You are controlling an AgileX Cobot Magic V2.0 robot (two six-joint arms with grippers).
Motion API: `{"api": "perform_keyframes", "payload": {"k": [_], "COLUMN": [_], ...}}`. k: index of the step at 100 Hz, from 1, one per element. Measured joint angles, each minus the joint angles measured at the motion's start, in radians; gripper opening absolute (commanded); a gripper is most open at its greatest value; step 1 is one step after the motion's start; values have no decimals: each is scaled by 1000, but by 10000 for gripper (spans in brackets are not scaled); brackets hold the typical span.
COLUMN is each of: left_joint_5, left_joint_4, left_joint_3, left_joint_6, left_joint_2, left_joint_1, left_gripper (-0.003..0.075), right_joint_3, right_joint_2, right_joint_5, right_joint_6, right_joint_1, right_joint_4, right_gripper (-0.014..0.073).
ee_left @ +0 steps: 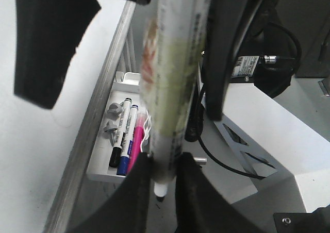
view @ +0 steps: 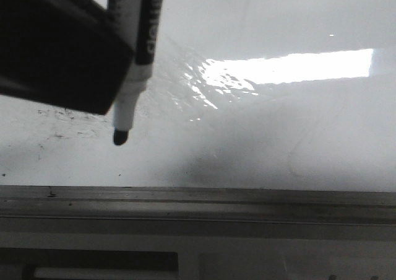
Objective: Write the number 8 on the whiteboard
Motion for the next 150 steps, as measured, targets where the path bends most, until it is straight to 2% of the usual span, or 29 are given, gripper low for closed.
{"api": "perform_keyframes", "payload": {"k": [6, 13, 32, 40, 47, 58, 63, 67, 90, 112, 125, 137, 150], "left_joint_5": [0, 0, -24, -34, -53, -90, -97, -97, -140, -327, -410, -432, -435], "left_joint_4": [0, 0, -8, -19, -32, -73, -84, -84, 11, 69, 67, 40, -1], "left_joint_3": [0, 0, 0, 0, 2, 3, 3, 3, 36, 168, 250, 305, 329], "left_joint_6": [0, 0, 0, -5, -8, -28, -55, -80, -264, -361, -367, -367, -369], "left_joint_2": [0, 0, 3, 3, 3, -10, -27, -42, -245, -556, -672, -715, -717], "left_joint_1": [0, 0, 4, 4, 4, 4, 8, 9, 91, 196, 222, 226, 226], "left_gripper": [-20, -20, -18, 30, 139, 357, 417, 434, 387, 224, 111, -12, -20], "right_joint_3": [0, 0, 0, 0, 0, 0, 0, 0, 115, 286, 300, 285, 248], "right_joint_2": [14, 22, 22, 22, 18, -22, -54, -87, -332, -532, -547, -504, -430], "right_joint_5": [0, 0, 28, 23, 3, -65, -109, -148, -334, -486, -563, -586, -611], "right_joint_6": [0, 0, -14, -38, -46, -51, -53, -53, -60, -60, -61, -62, -62], "right_joint_1": [0, 0, 4, 4, 4, 4, 4, 4, 4, 4, 4, 4, 4], "right_joint_4": [0, 2, 27, 30, 34, 39, 39, 39, 31, -16, -69, -92, -96], "right_gripper": [442, 328, -73, -43, -42, -42, -42, -42, -42, -42, -43, -43, -43]}}
